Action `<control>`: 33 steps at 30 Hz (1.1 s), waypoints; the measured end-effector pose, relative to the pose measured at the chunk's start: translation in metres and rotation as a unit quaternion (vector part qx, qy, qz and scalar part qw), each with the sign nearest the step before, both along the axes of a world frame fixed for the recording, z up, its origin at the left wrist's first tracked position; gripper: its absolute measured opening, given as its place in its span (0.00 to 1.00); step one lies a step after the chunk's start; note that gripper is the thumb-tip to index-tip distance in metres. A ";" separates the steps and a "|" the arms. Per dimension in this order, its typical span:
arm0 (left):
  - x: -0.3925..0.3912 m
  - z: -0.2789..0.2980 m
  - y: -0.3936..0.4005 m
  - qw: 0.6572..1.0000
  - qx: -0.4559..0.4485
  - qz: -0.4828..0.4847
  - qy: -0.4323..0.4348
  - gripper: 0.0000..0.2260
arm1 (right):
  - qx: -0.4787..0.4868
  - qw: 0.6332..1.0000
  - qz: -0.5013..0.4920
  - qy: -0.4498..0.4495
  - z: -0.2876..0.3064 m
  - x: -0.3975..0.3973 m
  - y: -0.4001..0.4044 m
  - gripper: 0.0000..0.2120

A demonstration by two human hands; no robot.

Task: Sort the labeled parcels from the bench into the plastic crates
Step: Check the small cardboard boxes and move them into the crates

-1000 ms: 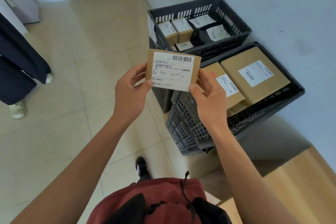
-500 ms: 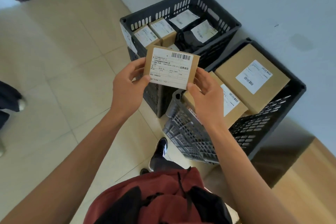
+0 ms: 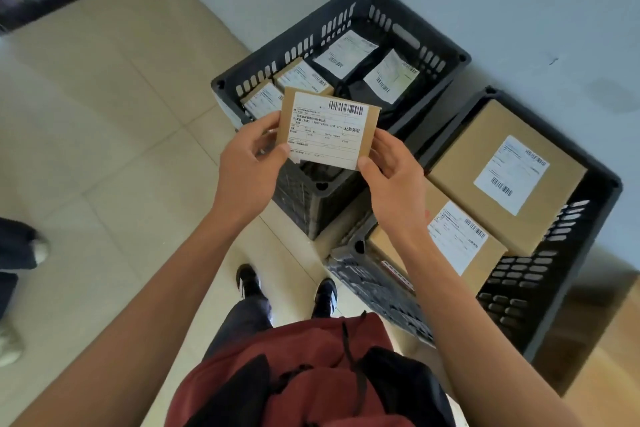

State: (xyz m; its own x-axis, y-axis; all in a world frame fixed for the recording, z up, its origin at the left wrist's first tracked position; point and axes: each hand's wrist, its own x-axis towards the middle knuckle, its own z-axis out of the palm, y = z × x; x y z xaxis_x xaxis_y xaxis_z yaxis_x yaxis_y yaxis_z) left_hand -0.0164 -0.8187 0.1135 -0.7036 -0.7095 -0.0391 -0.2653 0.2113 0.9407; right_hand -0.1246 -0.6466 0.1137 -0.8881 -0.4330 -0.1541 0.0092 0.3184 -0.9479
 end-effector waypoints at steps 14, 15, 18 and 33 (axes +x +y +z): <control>-0.071 -0.034 -0.135 0.978 0.012 -0.203 -0.049 0.16 | 0.052 0.982 -0.179 -0.029 -0.026 -0.014 -0.112 0.23; -0.075 -0.036 -0.139 0.975 0.008 -0.217 -0.053 0.16 | 0.054 0.980 -0.191 -0.030 -0.027 -0.015 -0.115 0.23; -0.089 -0.044 -0.145 0.964 0.008 -0.256 -0.071 0.17 | 0.059 0.974 -0.217 -0.043 -0.033 -0.018 -0.120 0.23; -0.151 -0.075 -0.137 0.937 -0.020 -0.313 -0.154 0.19 | 0.082 0.964 -0.235 -0.096 -0.071 -0.062 -0.118 0.23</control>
State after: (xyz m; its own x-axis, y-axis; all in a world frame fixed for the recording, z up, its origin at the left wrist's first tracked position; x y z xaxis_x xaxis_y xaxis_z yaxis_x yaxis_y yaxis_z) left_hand -0.1672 -0.9562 0.0389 -0.9419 -0.1661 -0.2918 -0.3357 0.4499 0.8276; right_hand -0.1869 -0.7646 0.0426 -0.9287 0.0550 -0.3668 0.3589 0.3819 -0.8516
